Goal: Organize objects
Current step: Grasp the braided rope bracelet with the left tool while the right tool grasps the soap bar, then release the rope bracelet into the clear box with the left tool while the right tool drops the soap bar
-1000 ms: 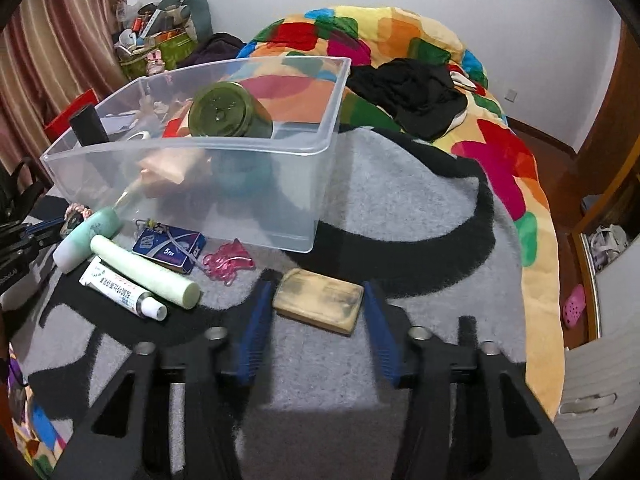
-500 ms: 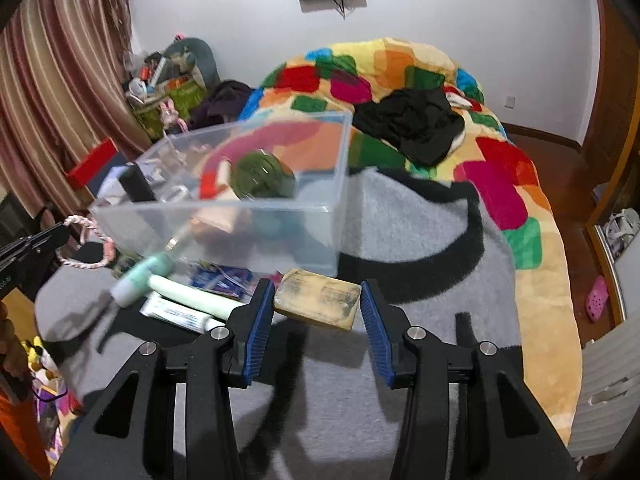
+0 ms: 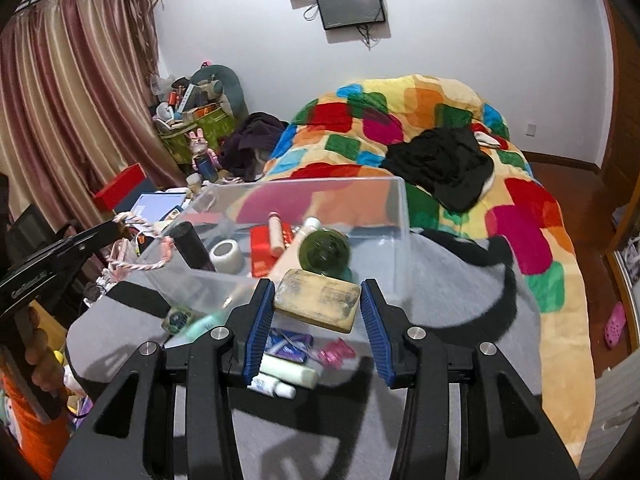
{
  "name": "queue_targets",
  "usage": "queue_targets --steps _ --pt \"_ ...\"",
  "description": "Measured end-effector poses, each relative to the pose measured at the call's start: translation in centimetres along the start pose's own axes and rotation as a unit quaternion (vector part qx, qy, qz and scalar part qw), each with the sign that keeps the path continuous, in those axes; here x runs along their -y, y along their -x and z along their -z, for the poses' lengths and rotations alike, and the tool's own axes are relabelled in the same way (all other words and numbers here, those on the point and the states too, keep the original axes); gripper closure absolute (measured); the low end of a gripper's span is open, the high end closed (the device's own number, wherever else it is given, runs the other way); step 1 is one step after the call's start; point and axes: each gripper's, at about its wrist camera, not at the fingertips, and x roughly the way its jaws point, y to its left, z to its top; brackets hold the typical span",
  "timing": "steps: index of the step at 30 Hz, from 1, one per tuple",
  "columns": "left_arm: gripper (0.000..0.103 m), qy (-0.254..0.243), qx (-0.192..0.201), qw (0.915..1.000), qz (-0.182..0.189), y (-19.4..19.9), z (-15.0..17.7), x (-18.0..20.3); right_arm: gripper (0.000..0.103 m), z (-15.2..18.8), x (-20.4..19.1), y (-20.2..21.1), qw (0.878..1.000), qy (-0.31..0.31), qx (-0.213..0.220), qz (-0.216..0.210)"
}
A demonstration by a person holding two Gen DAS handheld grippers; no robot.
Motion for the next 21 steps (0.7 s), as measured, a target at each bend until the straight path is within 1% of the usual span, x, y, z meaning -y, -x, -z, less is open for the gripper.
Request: queue_targets --steps 6,10,13,17,21 --pt "0.097 0.03 -0.033 0.9988 -0.018 -3.3 0.0 -2.2 0.062 -0.8 -0.7 -1.8 1.0 0.002 -0.014 -0.014" --pt "0.097 0.04 -0.052 0.9977 -0.016 -4.9 0.5 -2.9 0.062 -1.2 -0.8 -3.2 1.0 0.005 -0.024 -0.009" --pt "0.097 0.04 -0.055 0.9976 -0.009 -5.3 0.6 -2.7 0.062 -1.6 -0.8 -4.2 0.999 0.004 -0.031 -0.007" --pt "0.097 0.035 -0.067 0.9972 0.001 -6.1 0.8 -2.2 0.062 -2.1 -1.2 -5.5 0.999 0.003 -0.044 -0.019" --pt "0.097 0.024 -0.07 0.9973 0.002 -6.2 0.9 -1.7 0.062 -2.3 -2.6 -6.8 0.998 0.024 -0.053 -0.02"
